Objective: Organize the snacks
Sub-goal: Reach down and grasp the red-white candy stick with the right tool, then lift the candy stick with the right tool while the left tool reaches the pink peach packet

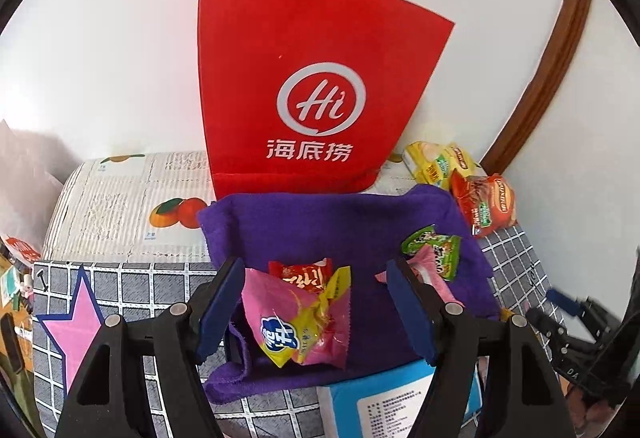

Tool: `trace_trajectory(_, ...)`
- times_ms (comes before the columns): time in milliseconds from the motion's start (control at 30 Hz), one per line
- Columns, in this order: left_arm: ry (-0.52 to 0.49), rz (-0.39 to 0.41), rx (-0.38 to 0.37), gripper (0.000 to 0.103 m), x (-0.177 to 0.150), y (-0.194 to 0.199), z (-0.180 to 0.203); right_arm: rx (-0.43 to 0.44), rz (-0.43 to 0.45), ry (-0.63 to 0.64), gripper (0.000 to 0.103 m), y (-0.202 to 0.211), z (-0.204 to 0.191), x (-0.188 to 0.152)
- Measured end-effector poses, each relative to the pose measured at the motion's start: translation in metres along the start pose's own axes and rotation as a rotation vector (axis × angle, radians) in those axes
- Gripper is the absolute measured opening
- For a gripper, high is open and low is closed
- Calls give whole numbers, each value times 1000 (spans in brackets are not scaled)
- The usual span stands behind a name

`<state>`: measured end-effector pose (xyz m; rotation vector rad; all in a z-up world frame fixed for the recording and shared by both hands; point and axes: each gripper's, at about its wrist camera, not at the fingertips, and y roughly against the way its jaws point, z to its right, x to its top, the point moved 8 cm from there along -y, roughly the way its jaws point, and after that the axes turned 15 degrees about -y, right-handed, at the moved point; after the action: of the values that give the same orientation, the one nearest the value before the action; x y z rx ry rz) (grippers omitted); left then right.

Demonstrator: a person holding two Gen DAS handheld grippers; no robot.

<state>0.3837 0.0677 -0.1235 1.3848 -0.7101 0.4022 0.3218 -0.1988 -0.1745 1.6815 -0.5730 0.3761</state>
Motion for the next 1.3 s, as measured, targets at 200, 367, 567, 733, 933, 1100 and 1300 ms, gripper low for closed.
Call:
trace_trajectory(200, -18, 0, -13, 71, 0, 4, 10, -34, -28, -45, 50, 6, 53, -47)
trace_trajectory(367, -30, 6, -14, 71, 0, 8, 16, 18, -87, -77, 39, 3, 70, -81)
trace_trajectory(567, -51, 14, -13, 71, 1, 14, 24, 57, -98, -58, 40, -14, 68, -94)
trace_trajectory(733, -56, 21, -6, 71, 0, 28, 28, 79, -113, -22, 53, -32, 66, -92)
trace_trajectory(933, -79, 57, 2, 71, -2, 51, 35, 162, -136, -71, 22, -18, 65, -86)
trace_trajectory(1100, -77, 23, 33, 71, -30, 61, 24, 223, -90, -92, 18, 25, 51, -91)
trace_trajectory(1300, -44, -22, 74, 71, -76, 73, -3, 284, -111, -88, 18, 58, 25, -127)
